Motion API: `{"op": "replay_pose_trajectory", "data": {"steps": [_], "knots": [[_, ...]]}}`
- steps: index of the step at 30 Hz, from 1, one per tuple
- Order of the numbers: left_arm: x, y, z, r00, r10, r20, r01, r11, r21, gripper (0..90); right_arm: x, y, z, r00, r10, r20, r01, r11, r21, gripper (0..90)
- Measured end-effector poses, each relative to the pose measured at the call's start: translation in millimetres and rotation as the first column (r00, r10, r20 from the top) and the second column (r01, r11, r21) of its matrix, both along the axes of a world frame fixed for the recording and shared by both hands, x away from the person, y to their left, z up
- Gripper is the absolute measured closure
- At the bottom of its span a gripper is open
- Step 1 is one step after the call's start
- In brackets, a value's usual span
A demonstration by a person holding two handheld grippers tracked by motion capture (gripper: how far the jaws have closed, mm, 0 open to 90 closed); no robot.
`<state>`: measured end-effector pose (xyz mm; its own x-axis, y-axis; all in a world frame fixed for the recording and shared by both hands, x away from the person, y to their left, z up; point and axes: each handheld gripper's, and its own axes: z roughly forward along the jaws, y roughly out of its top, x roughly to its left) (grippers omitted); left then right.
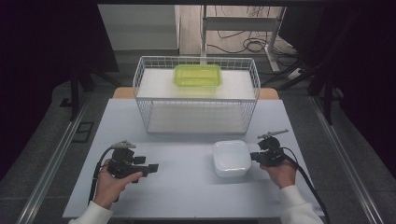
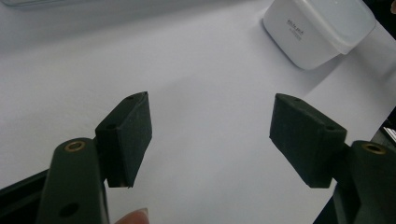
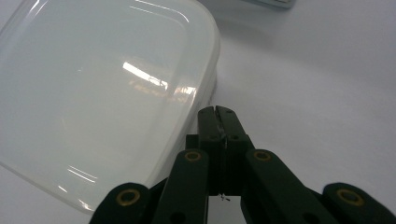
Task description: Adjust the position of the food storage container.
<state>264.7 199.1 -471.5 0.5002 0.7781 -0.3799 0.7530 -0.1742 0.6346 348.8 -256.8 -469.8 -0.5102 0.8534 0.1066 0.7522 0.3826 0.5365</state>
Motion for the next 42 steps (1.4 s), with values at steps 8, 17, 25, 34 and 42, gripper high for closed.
{"op": "replay_pose_trajectory", "data": {"steps": [8, 17, 25, 34, 42], "knots": [[0.3, -0.1, -0.5, 1.0000, -0.002, -0.002, 0.002, 1.0000, 0.000, 28.9, 0.4, 22.3, 0.6, 0.9993, 0.038, 0.004, -0.038, 0.999, 0.017, 89.3], [0.3, 0.8, -0.1, 1.0000, 0.000, 0.000, 0.000, 1.0000, -0.005, 28.9, -6.2, 52.3, -2.6, 0.9939, 0.110, -0.008, -0.109, 0.994, 0.028, 89.3], [1.1, 0.1, -0.6, 1.0000, -0.003, -0.004, 0.003, 1.0000, -0.006, 28.9, -7.4, 74.3, -6.1, 0.9886, 0.150, -0.016, -0.149, 0.988, 0.049, 89.3], [1.2, 0.0, -0.9, 1.0000, -0.005, -0.004, 0.005, 1.0000, -0.003, 28.9, -8.8, 90.5, -9.4, 0.9833, 0.180, -0.022, -0.179, 0.982, 0.052, 89.3], [0.8, 1.5, 0.1, 1.0000, 0.004, 0.004, -0.004, 0.9999, -0.010, 28.9, -10.8, 83.1, 0.2, 0.9860, 0.165, 0.024, -0.166, 0.986, 0.029, 89.2]]}}
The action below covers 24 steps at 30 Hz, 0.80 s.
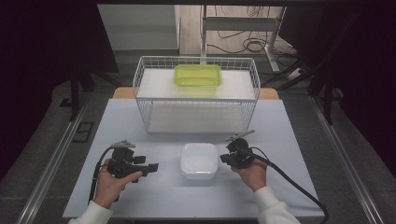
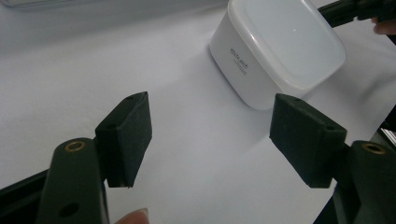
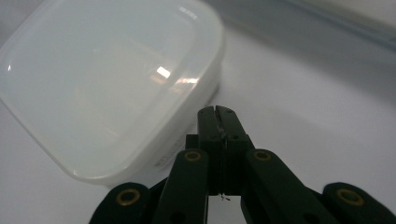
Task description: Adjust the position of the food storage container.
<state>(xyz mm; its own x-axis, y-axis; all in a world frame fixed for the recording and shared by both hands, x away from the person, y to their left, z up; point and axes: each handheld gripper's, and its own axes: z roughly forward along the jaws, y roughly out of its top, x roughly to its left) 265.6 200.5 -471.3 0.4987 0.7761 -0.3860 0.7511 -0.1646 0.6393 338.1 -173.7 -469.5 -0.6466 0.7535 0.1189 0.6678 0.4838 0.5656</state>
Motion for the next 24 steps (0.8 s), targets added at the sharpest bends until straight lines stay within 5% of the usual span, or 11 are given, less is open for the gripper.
{"op": "replay_pose_trajectory", "data": {"steps": [6, 11, 13, 20, 24], "knots": [[-1.0, 0.7, 3.1, 1.0000, 0.006, 0.002, -0.006, 0.9997, -0.022, 30.8, -11.1, -17.3, 17.1, 0.9988, -0.011, 0.048, 0.007, 0.997, 0.072, 85.1], [-2.8, 0.7, 7.1, 0.9993, 0.020, 0.031, -0.018, 0.9992, -0.036, 30.5, -24.0, -30.9, 24.2, 0.9961, -0.016, 0.087, 0.006, 0.993, 0.114, 51.9], [-3.7, 0.0, 8.3, 0.9989, 0.021, 0.041, -0.020, 0.9989, -0.043, 30.5, -28.3, -36.8, 26.6, 0.9953, -0.024, 0.094, 0.011, 0.990, 0.138, 44.9], [-6.2, -2.5, 13.3, 0.9970, 0.022, 0.075, -0.016, 0.9967, -0.080, 30.4, -40.6, -58.7, 29.1, 0.9975, -0.046, 0.054, 0.028, 0.956, 0.292, 30.7], [-6.5, -5.0, 14.6, 0.9966, 0.020, 0.080, -0.013, 0.9962, -0.087, 30.2, -42.2, -62.3, 26.4, 0.9987, -0.040, 0.030, 0.028, 0.940, 0.339, 27.7]]}}
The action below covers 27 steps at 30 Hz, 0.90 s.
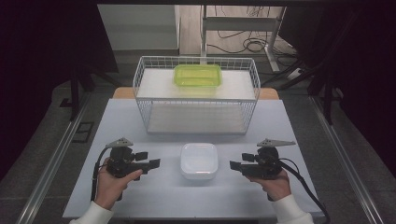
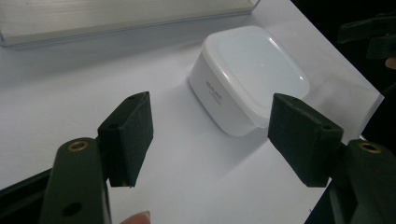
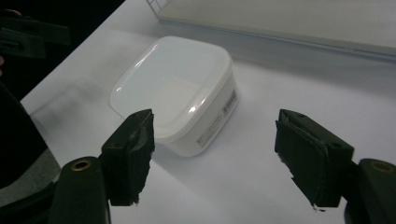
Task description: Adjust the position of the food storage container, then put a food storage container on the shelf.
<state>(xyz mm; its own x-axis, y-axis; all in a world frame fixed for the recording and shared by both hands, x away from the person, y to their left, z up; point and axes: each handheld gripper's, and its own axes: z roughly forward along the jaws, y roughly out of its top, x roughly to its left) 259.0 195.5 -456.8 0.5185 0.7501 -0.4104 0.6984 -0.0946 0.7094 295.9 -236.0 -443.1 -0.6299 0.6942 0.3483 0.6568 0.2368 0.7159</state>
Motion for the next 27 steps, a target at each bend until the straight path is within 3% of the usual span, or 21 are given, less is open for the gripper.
{"op": "replay_pose_trajectory", "data": {"steps": [8, 18, 22, 27], "knots": [[2.1, -4.3, -1.2, 0.9999, -0.010, -0.009, 0.010, 0.9999, 0.004, 29.8, 3.1, 0.9, -3.1, 0.9999, 0.009, -0.011, -0.008, 0.999, 0.038, 26.8], [6.9, -12.7, -3.8, 0.9988, -0.008, -0.048, 0.008, 1.0000, -0.003, 30.0, 9.3, 7.9, -12.6, 0.9990, 0.007, -0.043, -0.006, 0.999, 0.041, 27.2], [9.6, -17.7, -2.7, 0.9979, -0.013, -0.063, 0.010, 0.9989, -0.047, 30.1, 12.4, 8.6, -13.7, 0.9990, 0.000, -0.045, 0.003, 0.998, 0.057, 31.3], [18.1, -31.7, -4.6, 0.9952, -0.034, -0.091, 0.029, 0.9977, -0.062, 30.5, 19.4, 9.4, -14.8, 0.9981, -0.002, -0.061, 0.008, 0.996, 0.091, 35.4]]}}
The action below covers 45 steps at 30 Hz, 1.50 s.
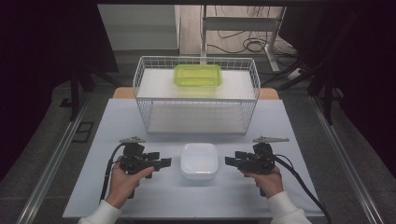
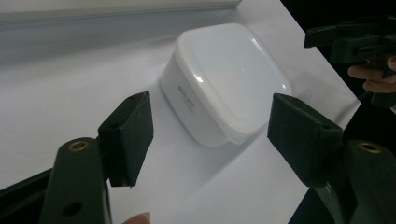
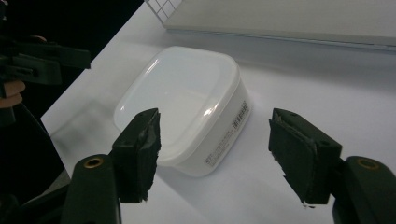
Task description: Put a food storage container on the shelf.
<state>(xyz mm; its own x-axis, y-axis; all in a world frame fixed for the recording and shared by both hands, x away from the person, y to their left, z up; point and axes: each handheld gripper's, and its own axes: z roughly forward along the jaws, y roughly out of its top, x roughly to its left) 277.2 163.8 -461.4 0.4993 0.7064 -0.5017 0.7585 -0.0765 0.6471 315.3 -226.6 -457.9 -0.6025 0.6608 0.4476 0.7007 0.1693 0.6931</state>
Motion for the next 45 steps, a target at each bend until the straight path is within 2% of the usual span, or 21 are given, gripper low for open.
{"op": "replay_pose_trajectory", "data": {"steps": [5, 11, 14, 18, 23, 28, 32, 35, 37, 41, 44, 45], "knots": [[10.7, -7.8, -4.5, 0.9990, -0.020, -0.040, 0.018, 0.9993, -0.034, 31.2, 7.4, 7.8, -3.1, 0.9996, 0.010, -0.026, -0.010, 1.000, -0.002, 37.1], [27.4, -10.9, -14.5, 0.9935, -0.014, -0.113, 0.002, 0.9940, -0.109, 33.7, 19.5, 19.4, -5.7, 0.9979, 0.018, -0.062, -0.018, 1.000, -0.003, 39.1], [33.8, -12.1, -18.8, 0.9896, -0.013, -0.143, -0.008, 0.9899, -0.142, 35.6, 27.4, 25.1, -7.4, 0.9964, 0.020, -0.082, -0.018, 0.999, 0.027, 40.5], [38.6, -15.3, -25.9, 0.9859, -0.017, -0.166, -0.007, 0.9896, -0.144, 37.1, 30.5, 29.7, -14.1, 0.9944, 0.015, -0.104, -0.013, 1.000, 0.016, 41.1], [41.8, -16.9, -36.5, 0.9770, -0.030, -0.211, -0.007, 0.9853, -0.171, 40.0, 28.5, 30.7, -16.6, 0.9937, 0.021, -0.110, -0.021, 1.000, 0.001, 42.7], [44.4, -14.8, -44.1, 0.9697, -0.043, -0.240, -0.010, 0.9766, -0.215, 46.0, 27.8, 31.9, -20.6, 0.9919, 0.021, -0.125, -0.022, 1.000, -0.003, 44.4], [45.3, -15.2, -48.6, 0.9635, -0.055, -0.262, -0.009, 0.9713, -0.238, 48.9, 29.9, 30.3, -24.8, 0.9885, 0.020, -0.150, -0.018, 1.000, 0.017, 46.8], [46.1, -16.0, -51.0, 0.9609, -0.072, -0.268, 0.004, 0.9694, -0.246, 50.9, 30.8, 28.5, -27.3, 0.9856, 0.021, -0.168, -0.015, 0.999, 0.036, 48.5], [45.7, -17.4, -52.0, 0.9578, -0.094, -0.272, 0.021, 0.9655, -0.260, 52.9, 31.2, 28.0, -29.1, 0.9838, 0.024, -0.177, -0.016, 0.999, 0.048, 49.5], [44.5, -20.4, -53.4, 0.9548, -0.113, -0.275, 0.037, 0.9630, -0.267, 59.7, 31.8, 28.5, -33.9, 0.9790, 0.031, -0.201, -0.021, 0.998, 0.052, 55.4], [42.9, -21.3, -53.3, 0.9546, -0.098, -0.281, 0.025, 0.9673, -0.252, 68.1, 31.3, 30.5, -37.2, 0.9738, 0.051, -0.222, -0.036, 0.997, 0.073, 61.4], [42.7, -20.9, -53.7, 0.9531, -0.096, -0.287, 0.020, 0.9659, -0.258, 68.5, 30.6, 31.1, -37.6, 0.9737, 0.034, -0.226, -0.016, 0.997, 0.078, 62.3]]}}
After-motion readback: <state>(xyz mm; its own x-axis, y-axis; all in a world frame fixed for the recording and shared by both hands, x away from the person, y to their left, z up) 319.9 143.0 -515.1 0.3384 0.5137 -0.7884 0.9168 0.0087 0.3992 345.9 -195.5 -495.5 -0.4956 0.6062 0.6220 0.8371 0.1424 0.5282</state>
